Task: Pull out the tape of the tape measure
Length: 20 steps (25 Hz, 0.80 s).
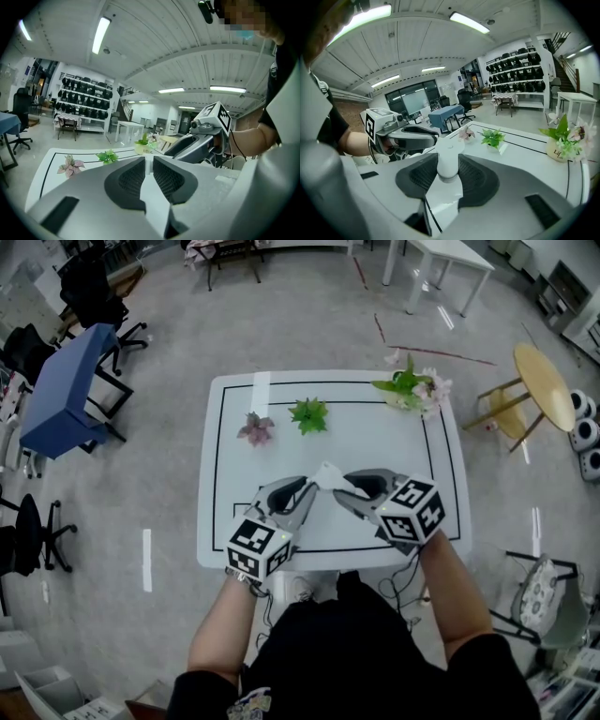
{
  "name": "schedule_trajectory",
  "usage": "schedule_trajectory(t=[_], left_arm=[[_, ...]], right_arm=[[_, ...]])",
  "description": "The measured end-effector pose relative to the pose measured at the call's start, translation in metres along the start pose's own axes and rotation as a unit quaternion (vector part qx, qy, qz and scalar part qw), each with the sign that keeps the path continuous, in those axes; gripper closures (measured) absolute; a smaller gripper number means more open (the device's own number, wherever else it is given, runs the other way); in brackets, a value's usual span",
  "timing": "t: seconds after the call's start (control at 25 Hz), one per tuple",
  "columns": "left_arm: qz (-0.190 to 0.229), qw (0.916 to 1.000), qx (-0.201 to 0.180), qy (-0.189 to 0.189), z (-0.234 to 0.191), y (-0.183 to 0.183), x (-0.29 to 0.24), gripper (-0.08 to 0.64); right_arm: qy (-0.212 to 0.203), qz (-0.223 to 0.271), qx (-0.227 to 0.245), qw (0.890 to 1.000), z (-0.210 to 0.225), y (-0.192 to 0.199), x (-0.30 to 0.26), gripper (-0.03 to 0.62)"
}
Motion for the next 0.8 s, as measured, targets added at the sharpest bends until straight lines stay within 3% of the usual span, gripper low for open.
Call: schedule_trajectory(t=[0.04, 0.36, 0.8], left_arm=[[0.0, 1.0, 0.003, 0.001, -0.0001, 0.0001, 0.0006, 0.518], [-0.004, 1.0, 0.006, -0.002, 0.0004, 0.0001, 0.0001, 0.525], [-0.004, 0.9996, 0.003, -0.027, 0.0029, -0.0036, -0.0037, 0.526]], right_arm=[[-0.003, 0.001, 0.0, 1.0, 0.0, -0.0006, 0.0017, 0.459], [0.0, 0.008, 0.003, 1.0, -0.0002, -0.0011, 0.0045, 0.459], [0.046, 0.01, 0.015, 0.999, -0.0044, -0.0021, 0.007, 0.46]])
Point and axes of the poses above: the fingertips, and each gripper's own axes: x backward along the fingers, z to its right, y out of its underside, the point moved 8 cm from there along x, backward along the fingers, and after that the axes turned 12 degrees about z, right-handed, at the moved point
